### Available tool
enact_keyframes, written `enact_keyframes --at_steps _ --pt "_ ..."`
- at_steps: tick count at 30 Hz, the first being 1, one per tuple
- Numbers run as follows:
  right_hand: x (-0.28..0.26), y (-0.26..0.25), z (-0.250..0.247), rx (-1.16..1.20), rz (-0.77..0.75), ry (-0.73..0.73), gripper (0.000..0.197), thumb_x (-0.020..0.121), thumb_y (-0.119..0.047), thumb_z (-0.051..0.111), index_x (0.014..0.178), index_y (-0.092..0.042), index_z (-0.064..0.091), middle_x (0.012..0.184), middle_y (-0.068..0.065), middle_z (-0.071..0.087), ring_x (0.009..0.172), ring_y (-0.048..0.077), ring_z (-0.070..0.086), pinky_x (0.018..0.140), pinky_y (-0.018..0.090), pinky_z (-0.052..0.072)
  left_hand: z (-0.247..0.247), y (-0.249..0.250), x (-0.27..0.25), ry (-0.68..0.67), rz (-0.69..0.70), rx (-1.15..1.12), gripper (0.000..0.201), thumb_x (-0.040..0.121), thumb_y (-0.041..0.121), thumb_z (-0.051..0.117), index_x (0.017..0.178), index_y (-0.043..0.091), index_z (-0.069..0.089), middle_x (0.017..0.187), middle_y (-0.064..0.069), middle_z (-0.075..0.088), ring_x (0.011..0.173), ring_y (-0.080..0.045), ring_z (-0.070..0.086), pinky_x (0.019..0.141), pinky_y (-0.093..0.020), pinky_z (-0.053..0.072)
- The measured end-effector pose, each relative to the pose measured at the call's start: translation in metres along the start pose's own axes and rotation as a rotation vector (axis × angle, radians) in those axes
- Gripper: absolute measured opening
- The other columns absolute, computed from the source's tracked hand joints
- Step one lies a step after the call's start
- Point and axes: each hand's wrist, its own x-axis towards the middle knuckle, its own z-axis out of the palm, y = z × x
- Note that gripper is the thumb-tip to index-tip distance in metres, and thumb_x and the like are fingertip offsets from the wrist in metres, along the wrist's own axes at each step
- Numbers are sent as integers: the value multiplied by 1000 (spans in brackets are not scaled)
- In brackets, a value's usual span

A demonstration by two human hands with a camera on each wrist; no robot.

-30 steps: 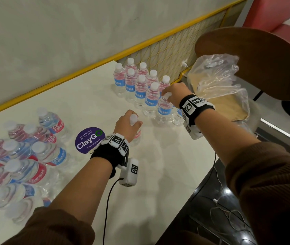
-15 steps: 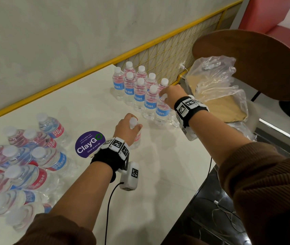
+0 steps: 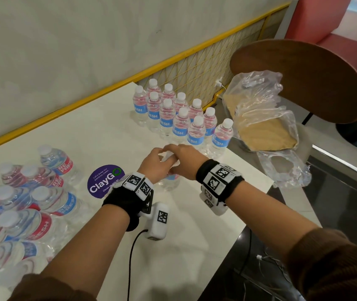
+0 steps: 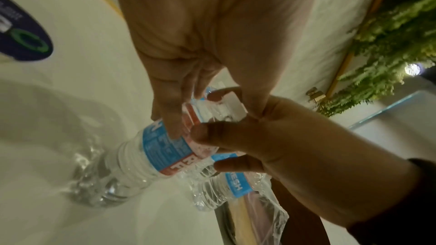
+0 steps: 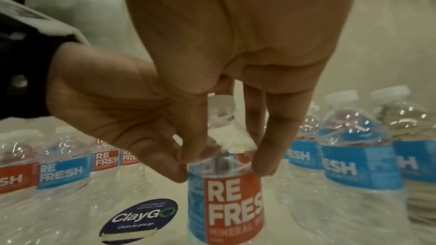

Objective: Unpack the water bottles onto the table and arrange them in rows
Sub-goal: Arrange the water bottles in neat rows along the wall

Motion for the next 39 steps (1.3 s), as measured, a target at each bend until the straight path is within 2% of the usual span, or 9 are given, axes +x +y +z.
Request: enact_keyframes --at_steps 2,8,12,15,18,21,26,36,39 --pt "-6 5 -6 -36 32 13 55 79 -23 71 129 -20 47 114 10 61 105 27 57 81 31 46 3 -1 -6 -36 -11 -75 61 86 41 63 136 14 39 126 -5 52 106 -22 58 93 -41 52" --pt "-21 33 -34 -98 127 129 34 82 -20 67 115 -15 64 112 9 65 106 27 57 86 33 47 4 -6 -12 -71 119 242 49 89 32 62 132 15 47 134 -6 51 124 -18 48 97 -27 40" --pt "-26 50 -51 -187 217 158 36 85 -16 64 121 -15 62 122 10 61 114 27 54 94 32 44 -7 -5 -16 72 203 464 44 89 34 60 128 17 52 134 -7 50 121 -25 50 100 -33 40" --pt "-26 62 -63 -249 254 167 36 89 -13 59 125 -15 60 127 10 56 118 27 51 96 31 42 -38 -14 -23 225 93 870 41 90 38 54 128 24 51 134 -7 48 120 -29 49 103 -42 37" --pt "-23 74 -68 -252 292 174 34 87 -13 60 121 -17 62 123 13 57 112 29 54 85 29 44 -79 -28 -37 290 -168 1120 36 89 28 49 125 26 50 127 -8 48 120 -31 47 107 -48 31" --pt "-18 81 -68 -241 320 183 34 84 -13 65 117 -19 64 118 15 58 106 31 56 78 28 42 -112 -39 -52 314 -363 1133 42 85 18 54 127 22 52 126 -11 52 120 -34 48 103 -49 38" --pt "-9 83 -68 -251 320 224 34 82 -14 69 115 -20 66 116 14 55 104 30 56 85 31 46 -152 -60 -59 316 -450 1115 46 85 11 54 130 17 51 137 -11 48 126 -31 46 103 -47 41" --pt "-5 85 -75 -297 273 204 33 86 -13 61 118 -16 64 117 14 59 108 30 56 88 32 45 -171 -56 -66 388 -382 1142 24 87 11 56 109 7 65 114 -14 63 107 -31 59 88 -36 46" --pt "-3 81 -77 -281 236 200 34 86 -7 57 115 -21 66 113 13 64 97 29 59 79 29 45 -157 -41 -66 380 -353 1086 27 88 6 54 113 7 65 121 -15 61 111 -31 57 92 -37 46"
